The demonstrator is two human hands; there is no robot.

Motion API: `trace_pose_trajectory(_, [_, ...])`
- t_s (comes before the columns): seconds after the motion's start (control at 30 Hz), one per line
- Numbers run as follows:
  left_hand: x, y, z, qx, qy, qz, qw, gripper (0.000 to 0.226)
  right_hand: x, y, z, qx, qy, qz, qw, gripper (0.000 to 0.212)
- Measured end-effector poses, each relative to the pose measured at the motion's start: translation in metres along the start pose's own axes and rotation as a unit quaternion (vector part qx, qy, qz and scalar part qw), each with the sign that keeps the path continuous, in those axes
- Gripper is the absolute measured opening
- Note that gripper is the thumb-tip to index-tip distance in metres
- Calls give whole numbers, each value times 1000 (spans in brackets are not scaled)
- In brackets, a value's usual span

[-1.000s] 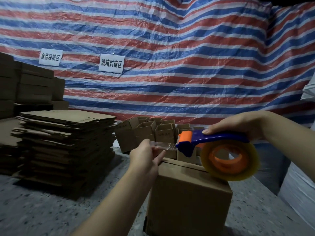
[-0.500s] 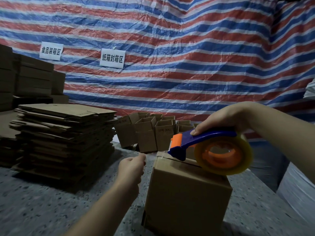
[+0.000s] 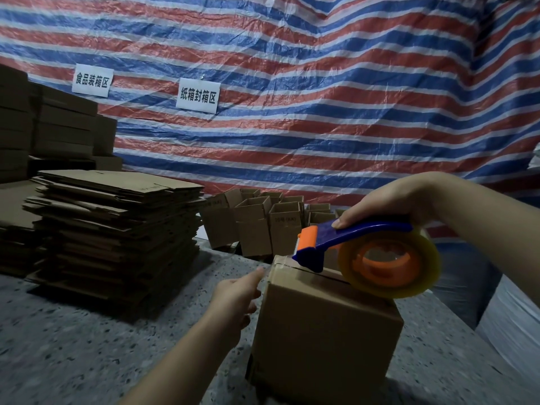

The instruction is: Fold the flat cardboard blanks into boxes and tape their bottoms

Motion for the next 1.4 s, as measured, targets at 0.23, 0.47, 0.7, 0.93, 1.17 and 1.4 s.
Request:
trace_pose_trajectory(0.23, [2,-1,5,-34,1,47,998,67,1,3,2,0,3,2,1000,75])
trace_pose_trajectory(0.47, [7,-6,15,-43,-27,73,996,88,1,3,2,-4,1,-3,1000,75])
trace_pose_trajectory(0.7, [16,-5,18,-64,-8,154,986,98,0,3,2,1,5,-11,1000,77])
trace_pose_trajectory(0.93, [2,-1,1,-32,-194,121,973,89,-2,2,-1,1,-7,-5,1000,79])
trace_pose_trajectory(1.17, [-27,-4,-19,57,-235,7,970,81,-4,0,-2,10,3,-8,1000,81])
trace_pose_trajectory(1.4, [30,55,-54,373,-342,67,860,55,-4,0,-1,7,1,-15,1000,80])
Point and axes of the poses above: each hand's wrist, its own y-axis away from the middle knuckle, its own x-axis out of the palm, z = x × y, the point moved 6 cm from there along -y, towards the middle knuckle, and after that the axes turned 5 degrees about -x, right-handed, at the moved point
